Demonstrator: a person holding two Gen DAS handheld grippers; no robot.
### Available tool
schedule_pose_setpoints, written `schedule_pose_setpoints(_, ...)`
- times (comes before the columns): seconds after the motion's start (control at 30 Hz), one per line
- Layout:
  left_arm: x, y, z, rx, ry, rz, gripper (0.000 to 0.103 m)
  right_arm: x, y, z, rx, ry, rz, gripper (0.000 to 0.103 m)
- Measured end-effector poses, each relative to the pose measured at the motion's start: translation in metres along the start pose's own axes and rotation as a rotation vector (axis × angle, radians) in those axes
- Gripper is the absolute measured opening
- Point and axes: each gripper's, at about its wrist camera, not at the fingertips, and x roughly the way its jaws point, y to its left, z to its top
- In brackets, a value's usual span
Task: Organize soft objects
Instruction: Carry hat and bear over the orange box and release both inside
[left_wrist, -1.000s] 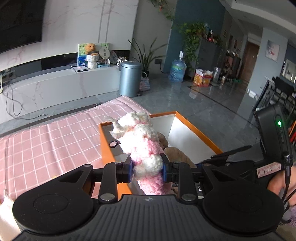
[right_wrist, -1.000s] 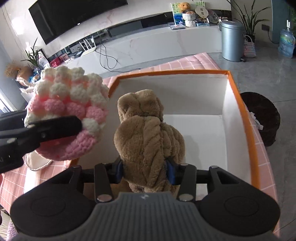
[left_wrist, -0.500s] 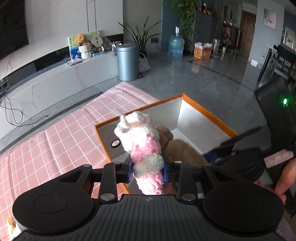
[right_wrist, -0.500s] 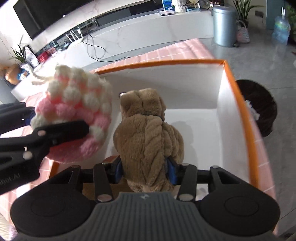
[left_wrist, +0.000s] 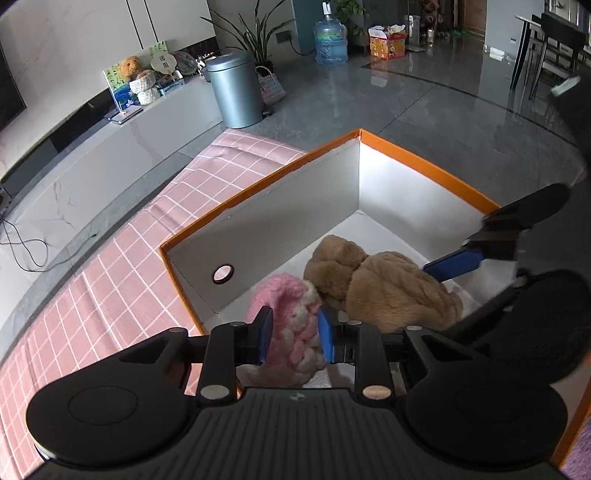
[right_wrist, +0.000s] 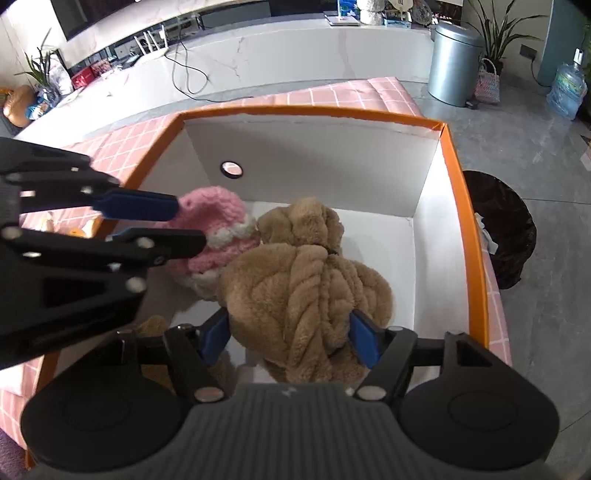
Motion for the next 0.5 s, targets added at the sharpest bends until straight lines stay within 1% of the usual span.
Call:
schedule_pose_setpoints(0.1, 0.002, -0.001, -0.001, 0.017, -0.005, 0.026, 0.032, -0.007, 0.002, -0.003, -0.01, -0.024, 0.018, 0.071)
schedule_pose_setpoints(0.17, 0.001, 0.001, -0.002, 0.006, -0.012, 0.034, 0.032, -0.011, 0.003, -0.003, 0.004, -0.039, 0.052, 0.069)
schedule_pose_setpoints(0.23, -0.004, 0.003, -0.004, -0.013, -0.028, 0.04, 0.032, -0.011, 0.007, -0.001, 0.014, -0.042, 0.071, 0.055)
schedule_pose_setpoints(0.27, -0.008, 0.004, -0.005, -0.024, -0.038, 0.044, 0.032, -0.009, 0.01, 0.0, 0.009, -0.039, 0.072, 0.05)
schedule_pose_setpoints(0.3, -0.012, 0.005, -0.006, -0.035, -0.049, 0.048, 0.032, -0.006, 0.012, 0.001, 0.005, -0.034, 0.073, 0.038)
schedule_pose_setpoints(0.33, -0.016, 0.007, -0.006, -0.043, -0.064, 0.047, 0.032, -0.004, 0.015, 0.0, 0.012, -0.026, 0.078, 0.029)
schedule_pose_setpoints(0.4, -0.024, 0.01, -0.007, -0.061, -0.087, 0.045, 0.032, 0.006, 0.014, 0.001, 0.042, -0.005, 0.106, 0.019)
schedule_pose_setpoints(0.43, -0.029, 0.011, -0.008, -0.069, -0.099, 0.045, 0.032, 0.01, 0.015, 0.002, 0.054, 0.002, 0.114, 0.019)
schedule_pose_setpoints(0.5, -0.037, 0.014, -0.01, -0.084, -0.121, 0.052, 0.032, 0.018, 0.018, 0.003, 0.062, 0.009, 0.102, 0.017)
